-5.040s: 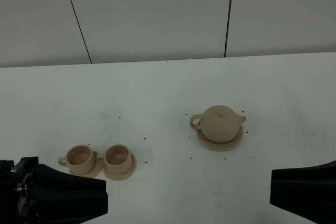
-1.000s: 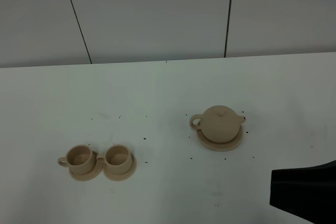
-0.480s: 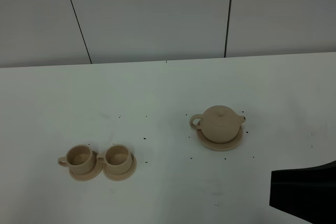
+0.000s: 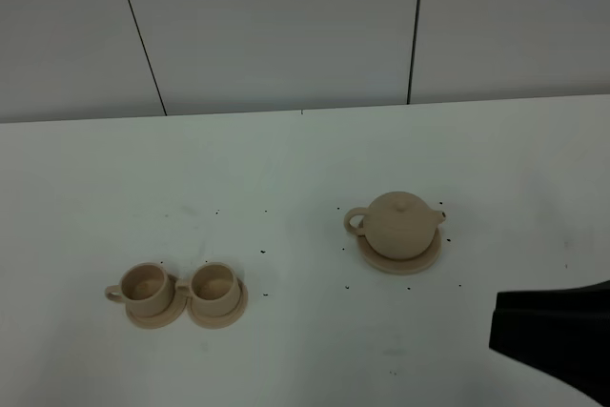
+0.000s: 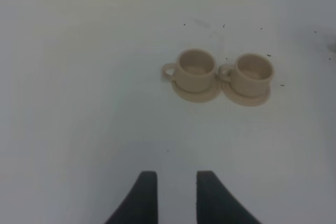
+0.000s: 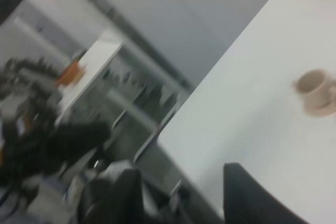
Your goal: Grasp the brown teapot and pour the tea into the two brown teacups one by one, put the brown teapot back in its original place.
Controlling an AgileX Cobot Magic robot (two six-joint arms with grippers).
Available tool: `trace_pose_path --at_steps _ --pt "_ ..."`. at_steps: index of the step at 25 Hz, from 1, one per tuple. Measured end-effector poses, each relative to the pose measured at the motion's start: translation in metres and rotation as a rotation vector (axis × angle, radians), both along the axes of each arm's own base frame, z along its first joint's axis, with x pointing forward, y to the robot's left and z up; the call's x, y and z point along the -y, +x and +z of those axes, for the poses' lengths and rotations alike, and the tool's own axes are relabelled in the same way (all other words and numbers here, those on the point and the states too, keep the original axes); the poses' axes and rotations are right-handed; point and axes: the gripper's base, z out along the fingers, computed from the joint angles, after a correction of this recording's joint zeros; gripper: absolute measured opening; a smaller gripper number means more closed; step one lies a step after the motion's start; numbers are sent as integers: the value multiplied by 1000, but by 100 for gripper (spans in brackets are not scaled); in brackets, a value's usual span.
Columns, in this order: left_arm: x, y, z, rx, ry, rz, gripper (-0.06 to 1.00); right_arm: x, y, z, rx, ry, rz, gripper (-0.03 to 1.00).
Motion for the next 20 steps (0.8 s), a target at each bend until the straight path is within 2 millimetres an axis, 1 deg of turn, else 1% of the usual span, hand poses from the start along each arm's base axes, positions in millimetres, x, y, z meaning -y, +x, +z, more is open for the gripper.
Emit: trace_pose_path --at_steps 4,9,13,16,20 --pt "0 0 0 0 -1 0 25 4 12 5 9 2 -113 35" --pt "0 0 0 0 -1 0 25 7 33 24 36 6 -177 35" --pt "0 0 0 0 -1 0 25 8 59 34 30 -3 -223 35" --pt "0 0 0 0 -1 0 25 9 85 34 4 -18 -245 35" --pt "0 0 0 0 -1 0 25 8 119 29 -4 -52 -243 35"
